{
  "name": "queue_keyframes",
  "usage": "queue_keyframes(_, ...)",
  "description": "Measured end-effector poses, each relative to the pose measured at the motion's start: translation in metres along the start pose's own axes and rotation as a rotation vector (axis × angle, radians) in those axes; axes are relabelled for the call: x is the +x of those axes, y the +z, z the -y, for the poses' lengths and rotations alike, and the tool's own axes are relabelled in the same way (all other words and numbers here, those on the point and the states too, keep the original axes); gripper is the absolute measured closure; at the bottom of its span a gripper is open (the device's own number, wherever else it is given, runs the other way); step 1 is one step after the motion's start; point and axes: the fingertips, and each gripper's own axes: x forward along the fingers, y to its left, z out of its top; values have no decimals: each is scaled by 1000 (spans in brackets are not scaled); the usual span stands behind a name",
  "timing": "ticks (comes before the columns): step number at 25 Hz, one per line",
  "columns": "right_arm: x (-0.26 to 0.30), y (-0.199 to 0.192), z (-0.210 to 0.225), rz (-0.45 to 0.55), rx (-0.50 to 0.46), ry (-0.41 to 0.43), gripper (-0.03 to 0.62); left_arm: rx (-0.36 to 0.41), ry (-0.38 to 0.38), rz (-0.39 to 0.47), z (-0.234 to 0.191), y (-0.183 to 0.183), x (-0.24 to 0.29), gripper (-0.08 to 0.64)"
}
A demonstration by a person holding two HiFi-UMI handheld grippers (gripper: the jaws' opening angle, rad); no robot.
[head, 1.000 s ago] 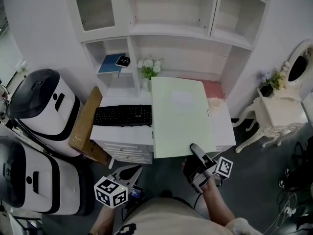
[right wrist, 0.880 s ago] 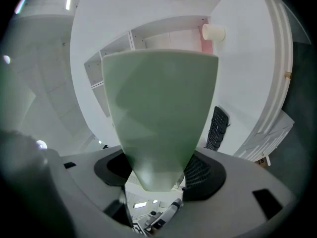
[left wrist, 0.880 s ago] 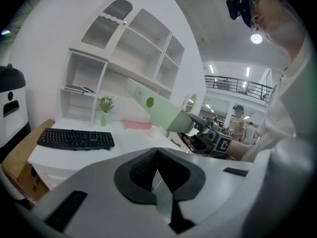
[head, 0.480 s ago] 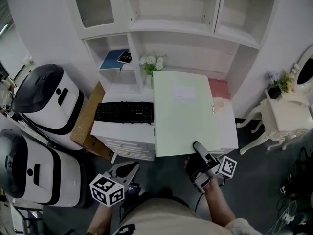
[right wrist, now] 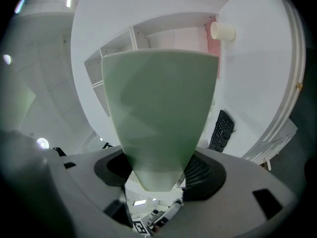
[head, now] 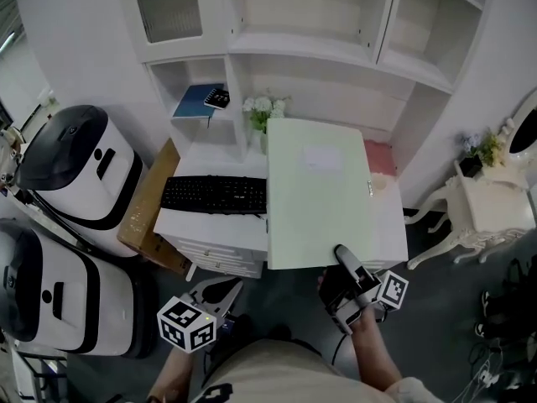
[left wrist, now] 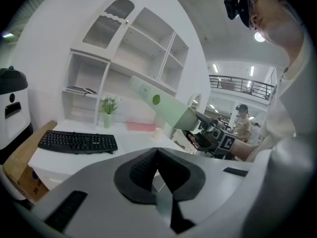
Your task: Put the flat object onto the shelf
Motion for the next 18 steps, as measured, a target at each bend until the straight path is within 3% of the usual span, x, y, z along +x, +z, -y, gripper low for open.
queue_keyframes(18,31,-7,-31,54,-57,23,299,26,-99,40,-26,26,2,546)
